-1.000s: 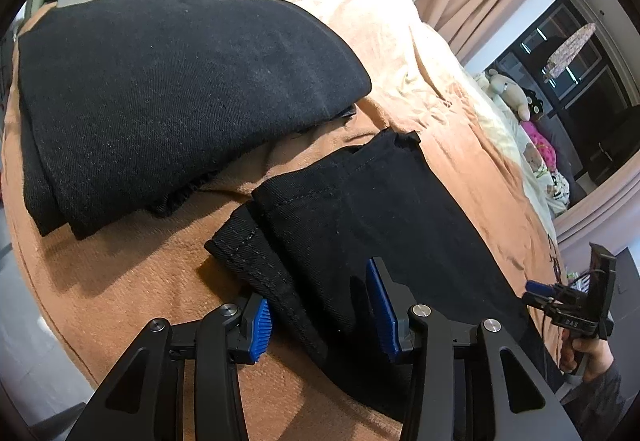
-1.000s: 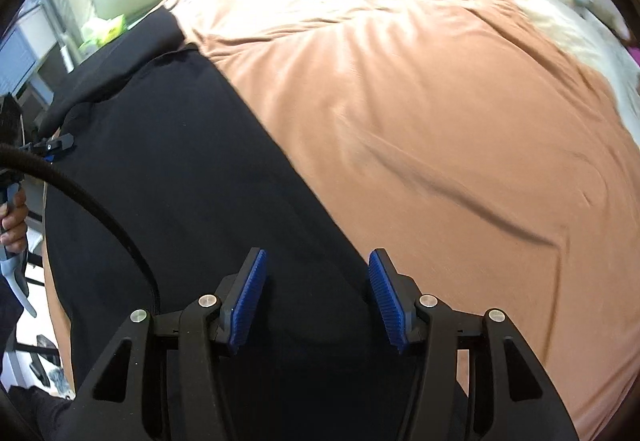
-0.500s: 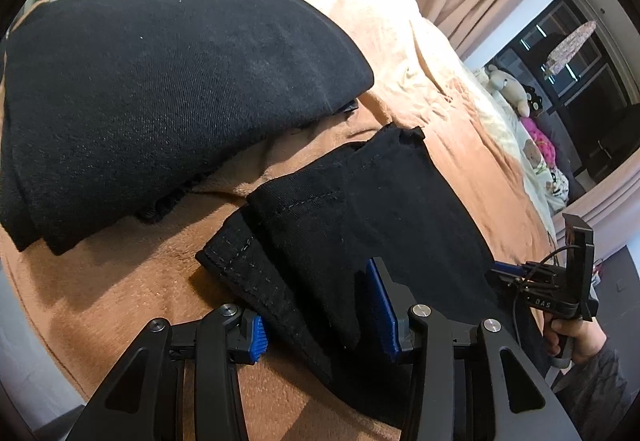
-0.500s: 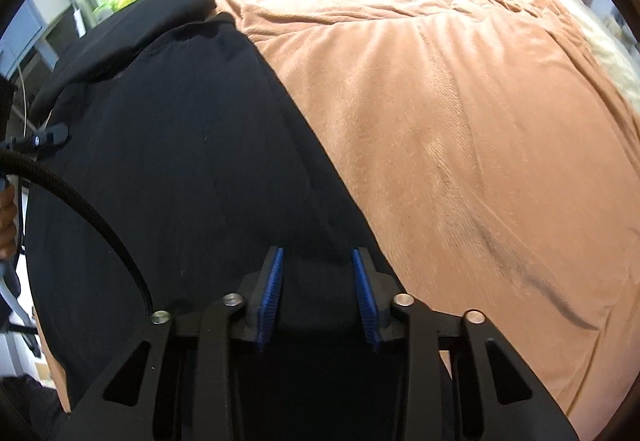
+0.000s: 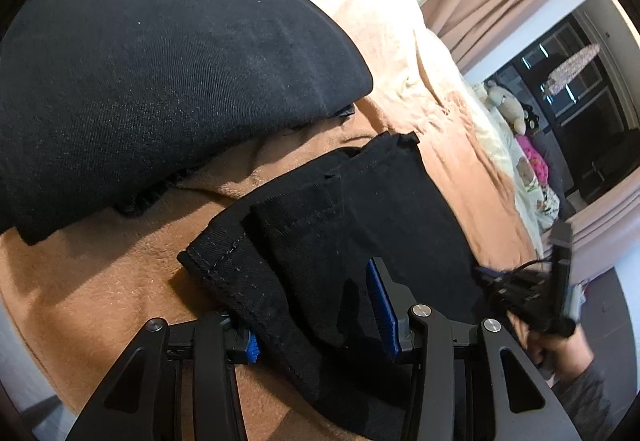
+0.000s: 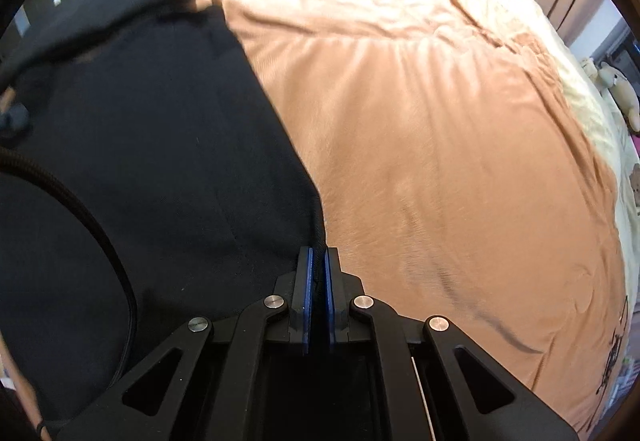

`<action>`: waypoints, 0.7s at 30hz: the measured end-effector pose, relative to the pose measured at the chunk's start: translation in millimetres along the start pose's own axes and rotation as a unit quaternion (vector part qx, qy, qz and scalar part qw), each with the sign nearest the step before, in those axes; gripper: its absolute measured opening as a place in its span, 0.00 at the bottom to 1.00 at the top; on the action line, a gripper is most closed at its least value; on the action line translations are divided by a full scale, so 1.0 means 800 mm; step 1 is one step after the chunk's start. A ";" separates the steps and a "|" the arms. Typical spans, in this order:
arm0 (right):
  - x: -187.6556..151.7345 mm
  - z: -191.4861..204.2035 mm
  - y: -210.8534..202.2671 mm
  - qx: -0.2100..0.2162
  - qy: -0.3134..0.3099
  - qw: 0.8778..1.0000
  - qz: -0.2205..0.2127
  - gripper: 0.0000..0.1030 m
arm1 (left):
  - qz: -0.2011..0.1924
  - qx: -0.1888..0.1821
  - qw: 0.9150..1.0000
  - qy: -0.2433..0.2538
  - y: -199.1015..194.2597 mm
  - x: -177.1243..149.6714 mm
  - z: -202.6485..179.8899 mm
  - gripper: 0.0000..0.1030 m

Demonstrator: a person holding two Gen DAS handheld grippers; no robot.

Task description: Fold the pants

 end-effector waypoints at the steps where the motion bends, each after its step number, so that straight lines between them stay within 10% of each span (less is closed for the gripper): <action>1: 0.005 0.003 0.005 -0.002 0.008 1.000 -0.008 0.02 | 0.000 0.000 1.000 -0.007 0.000 0.001 0.002 0.42; 5: 0.012 -0.001 0.000 0.012 0.050 0.998 -0.025 0.06 | 0.000 0.003 1.000 -0.020 -0.005 0.005 0.009 0.07; 21: -0.122 -0.007 -0.086 0.102 0.221 0.970 -0.023 0.09 | -0.033 -0.058 0.998 -0.005 -0.067 0.038 -0.027 0.03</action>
Point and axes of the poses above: each gripper's, at about its wrist camera, not at the fingertips, and y roughly the way its jaws point, z to its left, x to its top, the point moved 8 cm from there along y, roughly the way its jaws point, and after that the axes turned 13 degrees about z, right-handed, at the moved point
